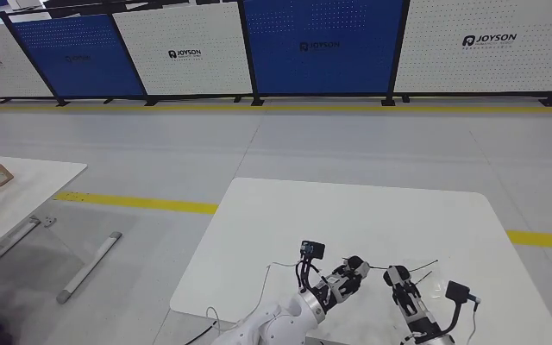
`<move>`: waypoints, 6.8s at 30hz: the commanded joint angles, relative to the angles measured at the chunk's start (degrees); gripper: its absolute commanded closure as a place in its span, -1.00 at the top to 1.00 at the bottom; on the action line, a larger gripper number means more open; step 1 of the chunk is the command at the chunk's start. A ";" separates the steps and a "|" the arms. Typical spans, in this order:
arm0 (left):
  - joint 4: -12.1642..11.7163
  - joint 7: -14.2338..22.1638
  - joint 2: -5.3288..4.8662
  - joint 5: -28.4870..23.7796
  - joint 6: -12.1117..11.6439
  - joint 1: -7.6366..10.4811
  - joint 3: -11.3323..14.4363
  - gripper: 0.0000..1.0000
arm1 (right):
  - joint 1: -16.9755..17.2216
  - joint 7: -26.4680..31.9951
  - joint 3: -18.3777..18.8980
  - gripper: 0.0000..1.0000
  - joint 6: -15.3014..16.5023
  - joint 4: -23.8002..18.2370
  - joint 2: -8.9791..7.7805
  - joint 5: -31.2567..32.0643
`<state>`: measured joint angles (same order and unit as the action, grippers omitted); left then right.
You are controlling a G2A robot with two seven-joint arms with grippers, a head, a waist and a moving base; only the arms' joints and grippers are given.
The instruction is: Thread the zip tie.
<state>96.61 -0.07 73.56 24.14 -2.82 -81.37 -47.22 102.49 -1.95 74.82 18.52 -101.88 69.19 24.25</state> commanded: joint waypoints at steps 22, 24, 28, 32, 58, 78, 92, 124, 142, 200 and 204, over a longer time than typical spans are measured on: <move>0.95 1.65 0.06 -2.13 -0.55 -0.26 -0.69 -1.00 | -0.03 0.85 0.38 -0.02 0.49 -0.50 0.20 0.41; 1.06 1.59 0.09 -2.83 -0.70 -0.31 -0.83 -1.00 | 0.02 1.25 0.48 1.00 0.62 -0.59 0.18 0.34; 1.15 1.11 0.36 -4.30 -0.45 0.16 -0.68 -1.00 | 0.03 2.30 0.80 1.00 0.96 -0.54 0.09 0.73; 0.89 0.29 0.92 -5.34 0.77 1.07 0.44 -1.00 | 0.21 2.42 0.77 1.00 0.96 -1.12 -0.08 1.89; 0.08 -0.38 2.03 -27.71 -4.27 0.31 -3.58 -1.00 | -0.51 1.74 0.50 1.00 0.15 -1.64 -0.98 17.38; 1.66 3.48 1.68 -32.09 -6.59 -1.12 -5.07 -1.00 | -1.95 5.09 0.66 1.00 0.96 -0.73 -1.57 23.98; 1.74 5.37 1.63 -34.14 -7.27 -1.31 -5.23 -1.00 | -1.86 4.45 0.46 1.00 0.89 -1.08 -1.96 24.71; 1.58 1.18 2.17 -32.90 -5.22 -0.89 -3.73 -1.00 | -5.31 2.96 -1.97 1.00 -4.88 1.39 -1.70 26.64; 1.77 2.48 2.03 -33.52 -1.93 -1.22 -4.45 -1.00 | -4.61 -1.81 -0.33 1.00 -8.11 1.61 -1.57 29.58; 0.84 -0.37 3.08 -28.30 -0.89 -1.09 -1.06 -1.00 | -4.99 -0.65 -1.09 -0.38 -1.69 0.03 -1.20 29.91; 0.80 -1.14 3.14 -27.79 -0.79 -1.19 -1.04 -1.00 | -5.02 -0.74 -1.32 -0.44 -1.74 -0.03 -1.16 30.44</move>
<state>97.45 -0.97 76.68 -3.79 -3.64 -82.54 -48.24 97.47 -2.66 73.53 16.81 -101.91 68.02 54.62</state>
